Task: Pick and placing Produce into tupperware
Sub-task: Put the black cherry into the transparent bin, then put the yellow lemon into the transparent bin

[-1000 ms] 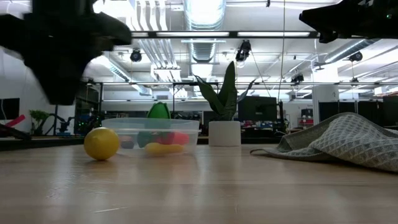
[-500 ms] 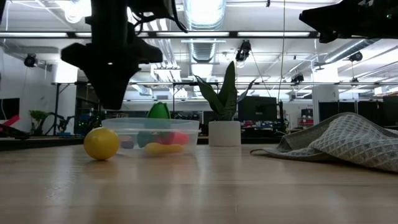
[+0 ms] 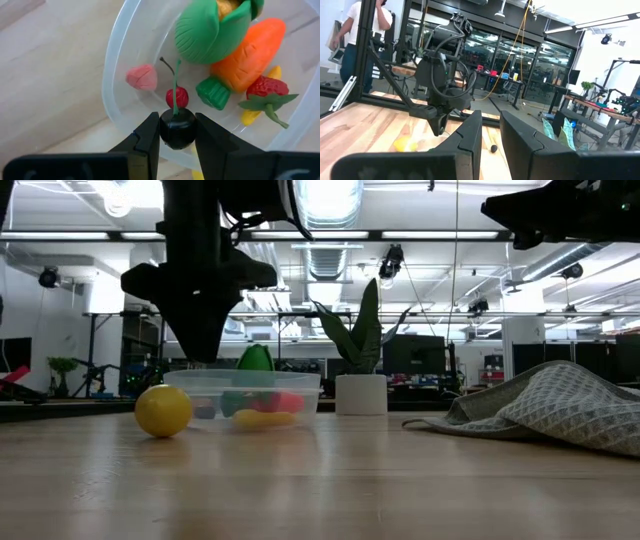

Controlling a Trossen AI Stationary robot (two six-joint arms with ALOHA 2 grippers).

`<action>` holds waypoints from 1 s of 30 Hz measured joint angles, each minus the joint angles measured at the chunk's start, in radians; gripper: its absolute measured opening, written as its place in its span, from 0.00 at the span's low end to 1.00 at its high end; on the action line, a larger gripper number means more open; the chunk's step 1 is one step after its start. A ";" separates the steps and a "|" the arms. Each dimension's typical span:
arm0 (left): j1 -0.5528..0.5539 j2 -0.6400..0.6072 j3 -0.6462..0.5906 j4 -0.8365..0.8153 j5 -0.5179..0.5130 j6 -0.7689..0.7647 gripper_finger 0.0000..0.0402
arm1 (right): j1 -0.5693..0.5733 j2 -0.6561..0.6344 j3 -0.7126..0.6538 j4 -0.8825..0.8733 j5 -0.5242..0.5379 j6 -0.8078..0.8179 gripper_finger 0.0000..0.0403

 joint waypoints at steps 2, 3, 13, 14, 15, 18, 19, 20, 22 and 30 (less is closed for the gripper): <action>0.000 0.000 0.000 0.001 0.000 0.000 0.20 | 0.000 0.000 0.000 -0.003 0.000 0.000 0.15; 0.000 0.000 0.000 0.002 -0.001 -0.001 0.23 | 0.000 0.000 0.000 -0.003 0.000 0.000 0.15; 0.000 0.001 0.000 0.008 -0.014 -0.002 0.38 | 0.000 0.000 0.000 -0.003 0.000 0.000 0.15; 0.000 0.001 0.000 0.008 -0.014 -0.002 0.38 | 0.000 0.000 0.000 -0.003 0.000 0.000 0.15; 0.000 0.001 0.000 0.008 -0.014 -0.002 0.38 | 0.000 0.000 0.000 -0.003 0.000 0.000 0.15; 0.000 0.001 0.000 0.009 -0.014 -0.020 0.38 | 0.000 0.000 0.000 -0.003 0.000 0.000 0.15; 0.000 0.001 0.001 0.008 -0.012 -0.040 0.38 | 0.000 0.000 0.000 -0.003 0.000 0.000 0.15; -0.001 0.001 0.005 0.007 -0.005 -0.059 0.38 | 0.000 0.000 0.000 -0.004 0.000 0.000 0.15; -0.010 -0.003 0.016 0.009 0.021 -0.117 0.39 | 0.000 0.000 0.000 -0.004 0.000 0.000 0.15; -0.096 -0.009 0.079 0.012 0.030 -0.240 0.39 | 0.000 0.000 0.000 -0.019 0.000 0.000 0.15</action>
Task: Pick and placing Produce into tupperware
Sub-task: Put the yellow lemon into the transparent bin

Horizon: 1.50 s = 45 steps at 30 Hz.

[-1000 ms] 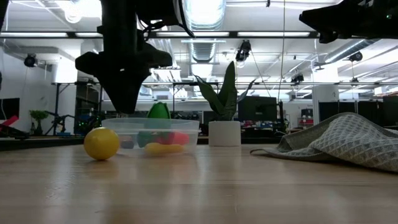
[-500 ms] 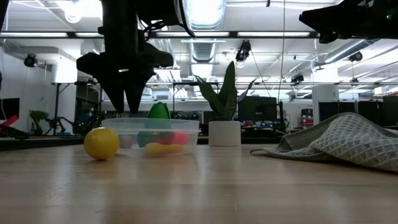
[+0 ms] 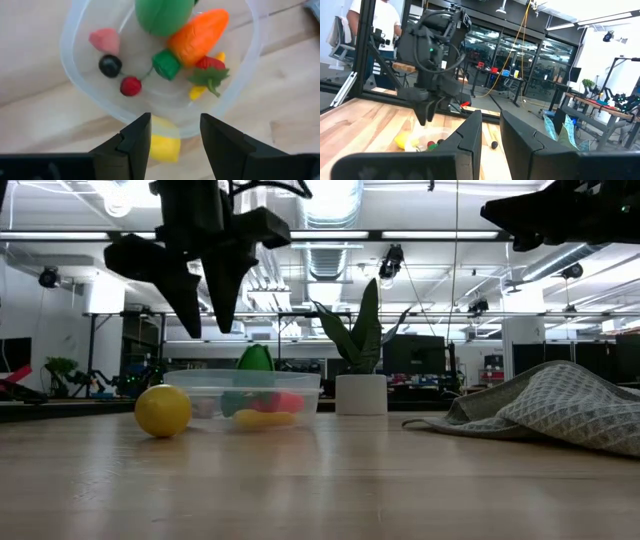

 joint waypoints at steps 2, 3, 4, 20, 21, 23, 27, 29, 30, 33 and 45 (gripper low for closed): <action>-0.025 0.000 0.001 -0.001 -0.001 -0.039 0.39 | 0.000 0.000 0.000 0.001 0.000 0.000 0.15; -0.039 0.000 0.001 -0.002 -0.002 -0.059 0.39 | 0.000 0.000 0.000 0.001 0.000 0.000 0.15; -0.054 0.000 0.001 -0.003 -0.001 -0.080 0.39 | 0.000 0.000 0.000 0.001 0.000 0.001 0.15; -0.164 0.062 -0.008 0.029 0.035 -0.261 0.43 | 0.000 0.000 0.000 0.001 0.000 0.008 0.15; -0.164 0.064 -0.008 0.031 0.045 -0.242 0.44 | 0.000 0.000 0.000 0.001 0.000 0.009 0.15; -0.164 0.065 -0.009 0.032 0.066 -0.228 0.45 | 0.000 0.000 0.000 -0.001 0.000 0.008 0.15; -0.164 0.055 -0.010 0.022 0.097 -0.226 0.46 | 0.000 0.000 0.000 -0.001 0.000 0.008 0.15; -0.164 0.048 -0.009 0.024 0.106 -0.226 0.46 | 0.000 0.000 0.000 -0.001 0.000 0.008 0.15; -0.164 0.046 -0.009 0.024 0.106 -0.225 0.46 | 0.000 0.000 0.000 -0.001 0.000 0.008 0.15; -0.164 0.045 -0.017 0.020 0.113 -0.220 0.46 | 0.000 0.000 0.000 -0.001 0.000 0.007 0.15; -0.163 0.044 -0.017 0.032 0.130 -0.102 0.46 | 0.000 0.000 0.000 -0.001 0.000 0.005 0.15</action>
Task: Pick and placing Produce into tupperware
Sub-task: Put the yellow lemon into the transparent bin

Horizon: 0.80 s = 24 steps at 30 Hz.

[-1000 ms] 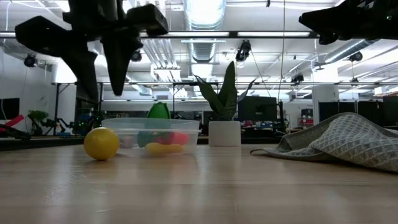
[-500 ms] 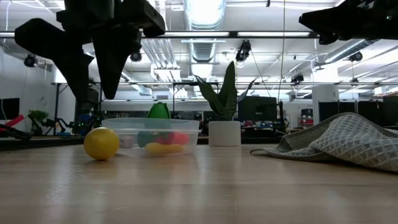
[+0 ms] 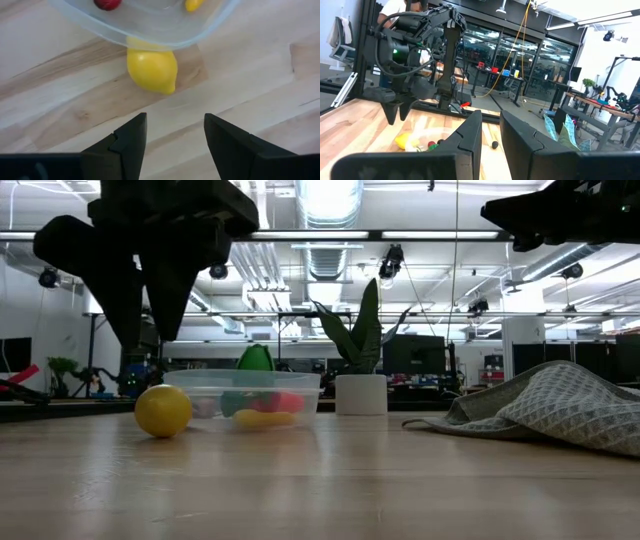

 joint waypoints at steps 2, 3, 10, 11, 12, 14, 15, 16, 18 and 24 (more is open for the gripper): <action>0.000 0.000 0.000 0.013 0.000 0.000 0.46 | 0.000 0.000 0.000 0.000 0.000 0.000 0.15; 0.000 0.000 0.000 0.024 0.000 0.001 0.46 | 0.000 0.000 0.000 0.000 0.000 0.000 0.15; 0.006 0.000 -0.004 0.025 0.095 0.000 0.46 | 0.000 0.000 0.000 0.000 0.000 -0.005 0.15; 0.006 0.000 -0.005 0.025 0.092 0.000 0.47 | 0.000 0.000 0.000 0.000 0.000 -0.005 0.15; 0.005 -0.001 -0.008 0.028 0.085 0.002 0.49 | 0.000 0.000 0.000 0.000 0.000 -0.006 0.15; 0.003 -0.001 -0.016 0.035 0.074 0.049 0.54 | 0.000 0.000 0.000 0.000 0.000 -0.008 0.15; 0.003 -0.001 -0.018 0.037 0.065 0.055 0.58 | 0.000 0.000 0.000 0.000 0.000 -0.008 0.15; 0.003 -0.001 -0.024 0.044 0.063 0.059 0.61 | 0.000 0.000 0.000 0.000 0.000 -0.009 0.15; 0.006 -0.001 -0.030 0.051 0.060 0.069 0.69 | 0.000 0.000 0.000 0.000 0.000 -0.016 0.15; 0.008 0.006 -0.040 0.057 0.014 -0.029 0.84 | 0.000 0.000 0.000 -0.002 0.000 -0.023 0.15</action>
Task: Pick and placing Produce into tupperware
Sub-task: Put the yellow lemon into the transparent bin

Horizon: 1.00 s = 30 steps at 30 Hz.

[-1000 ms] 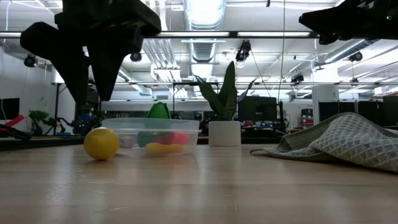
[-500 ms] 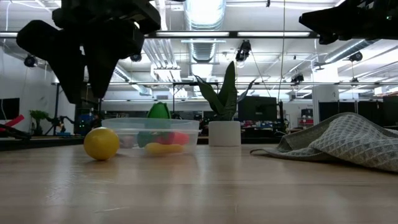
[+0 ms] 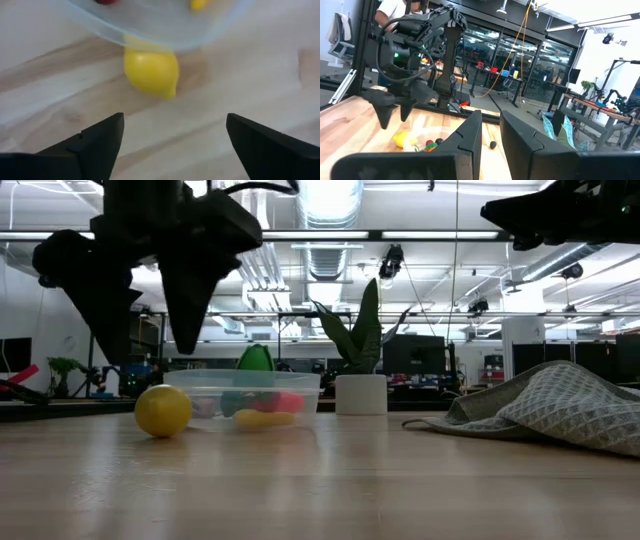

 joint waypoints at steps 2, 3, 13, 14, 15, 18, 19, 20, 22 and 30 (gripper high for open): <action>-0.001 0.000 -0.007 0.003 -0.060 -0.070 0.85 | 0.000 0.000 0.000 -0.001 0.000 0.000 0.15; -0.005 0.000 -0.011 0.003 -0.094 -0.106 0.85 | 0.000 0.000 0.000 -0.002 0.000 0.000 0.15; -0.037 0.046 -0.017 0.019 -0.207 -0.284 0.85 | 0.000 0.000 0.000 -0.003 0.000 0.000 0.15; -0.040 0.052 -0.014 0.024 -0.208 -0.286 0.85 | 0.000 0.000 0.000 -0.004 0.000 0.000 0.15; -0.044 0.058 -0.014 0.024 -0.205 -0.292 0.85 | 0.000 0.000 0.000 -0.004 0.000 0.000 0.15; -0.048 0.075 -0.014 0.020 -0.209 -0.311 0.85 | 0.000 0.000 0.000 -0.005 0.000 0.000 0.15; -0.049 0.079 -0.015 0.018 -0.209 -0.314 0.85 | 0.000 0.000 0.000 -0.005 0.000 0.000 0.15; -0.051 0.083 -0.016 0.018 -0.209 -0.318 0.85 | 0.000 0.000 0.000 -0.005 0.000 0.000 0.15; -0.056 0.097 -0.016 0.024 -0.213 -0.338 0.85 | 0.000 0.000 0.000 -0.005 0.000 0.000 0.15; -0.061 0.153 -0.019 0.011 -0.217 -0.366 0.85 | 0.000 0.000 0.000 -0.008 0.000 0.001 0.15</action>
